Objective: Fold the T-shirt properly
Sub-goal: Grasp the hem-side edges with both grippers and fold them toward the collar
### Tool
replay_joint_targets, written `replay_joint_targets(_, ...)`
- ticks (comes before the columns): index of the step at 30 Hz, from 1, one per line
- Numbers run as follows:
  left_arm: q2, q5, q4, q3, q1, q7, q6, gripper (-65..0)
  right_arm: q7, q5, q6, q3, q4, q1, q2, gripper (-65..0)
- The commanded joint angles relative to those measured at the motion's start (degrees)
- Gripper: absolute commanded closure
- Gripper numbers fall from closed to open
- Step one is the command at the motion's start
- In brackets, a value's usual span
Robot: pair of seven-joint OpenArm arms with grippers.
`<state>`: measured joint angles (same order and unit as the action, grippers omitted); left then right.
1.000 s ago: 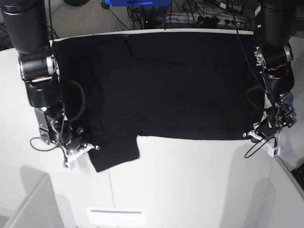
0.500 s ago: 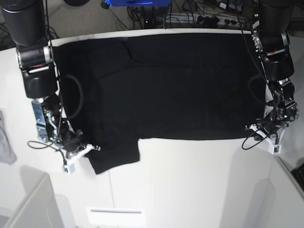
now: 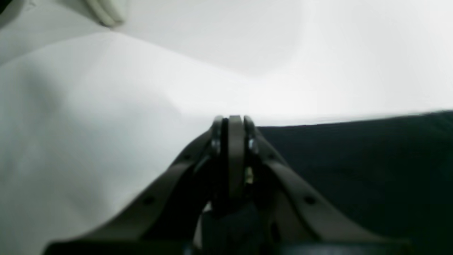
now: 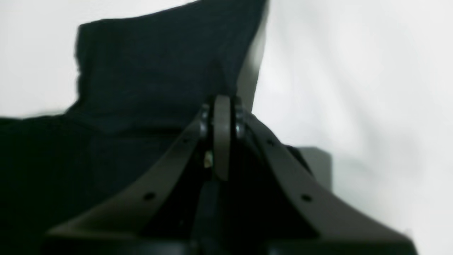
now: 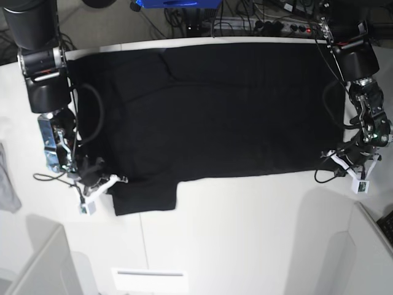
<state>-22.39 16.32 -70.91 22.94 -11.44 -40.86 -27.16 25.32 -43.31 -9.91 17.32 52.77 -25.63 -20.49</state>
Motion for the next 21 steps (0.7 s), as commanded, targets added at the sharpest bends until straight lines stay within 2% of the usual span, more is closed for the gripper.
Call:
replay_joint_targets(1,-1.2,0.5,-2.4,0.3,0.1,1.1,-0.1,0.0,-1.3,-0.6,-0.2,-0.3,1.8,-1.0,-1.5,0.0)
replay_joint_targets(6,-1.4,2.2,-8.9,0.3,6.3,1.1,-0.1,0.0,-0.6,-0.3,-0.2,-3.4,4.8,2.7,-1.7,0.0)
replay_joint_targets(12,-1.7,9.0,-14.8,0.8,12.5,1.1,-0.1,0.0,1.8,-0.3,-0.2,-7.9,11.4,7.3,-1.7,0.0)
replay_joint_targets(16,-1.7,12.7,-18.5,4.2,16.6,1.1,-0.1,0.0,4.8,-0.3,-0.2,-11.1,15.1,9.3,-1.7,0.0)
replay_joint_targets(21,-1.7,13.0,-23.7,5.1,21.5,1.0,-0.1,0.0,7.0,-0.3,-0.2,-14.5,19.6,12.2,-1.7,0.0)
